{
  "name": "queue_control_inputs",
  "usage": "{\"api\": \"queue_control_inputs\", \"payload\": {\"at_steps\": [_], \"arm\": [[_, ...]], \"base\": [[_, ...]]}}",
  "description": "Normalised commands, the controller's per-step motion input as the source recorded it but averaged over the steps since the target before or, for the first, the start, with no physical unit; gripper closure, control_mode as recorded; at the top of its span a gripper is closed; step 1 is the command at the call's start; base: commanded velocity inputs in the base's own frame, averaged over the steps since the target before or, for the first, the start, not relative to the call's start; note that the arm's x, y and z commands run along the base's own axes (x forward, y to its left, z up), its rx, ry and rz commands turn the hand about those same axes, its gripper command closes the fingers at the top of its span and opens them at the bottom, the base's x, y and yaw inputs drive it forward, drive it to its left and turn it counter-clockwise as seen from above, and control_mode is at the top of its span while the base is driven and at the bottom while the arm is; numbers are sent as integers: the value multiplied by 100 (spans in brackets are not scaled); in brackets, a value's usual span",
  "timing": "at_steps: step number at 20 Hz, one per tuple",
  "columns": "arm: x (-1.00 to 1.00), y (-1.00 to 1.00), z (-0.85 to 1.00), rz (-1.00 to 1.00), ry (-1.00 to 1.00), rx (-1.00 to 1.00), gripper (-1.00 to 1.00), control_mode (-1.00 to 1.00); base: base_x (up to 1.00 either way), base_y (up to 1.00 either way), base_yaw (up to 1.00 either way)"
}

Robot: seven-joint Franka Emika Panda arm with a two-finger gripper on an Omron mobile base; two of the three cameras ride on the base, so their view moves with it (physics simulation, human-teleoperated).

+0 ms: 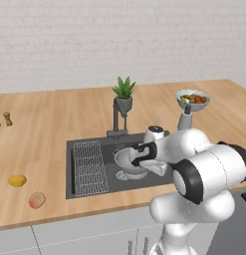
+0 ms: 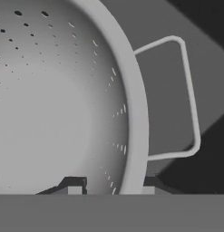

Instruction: Put the colander in the sink, put the mango, peach, apple in the colander, and turn on the sink faucet and pour water over the colander.

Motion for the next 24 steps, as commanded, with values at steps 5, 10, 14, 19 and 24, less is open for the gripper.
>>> {"api": "queue_control_inputs", "payload": {"at_steps": [5, 10, 14, 19, 24], "arm": [[36, 31, -22, 0, 2, 0, 100, -100], [16, 20, -32, 0, 0, 0, 100, -100], [13, 28, -36, 0, 0, 0, 100, -100], [21, 23, -30, 0, 0, 0, 100, -100], [31, 12, -23, 0, 0, 0, 100, -100]], "base": [[0, 0, 0], [0, 0, 0], [0, 0, 0], [0, 0, 0], [0, 0, 0]]}}
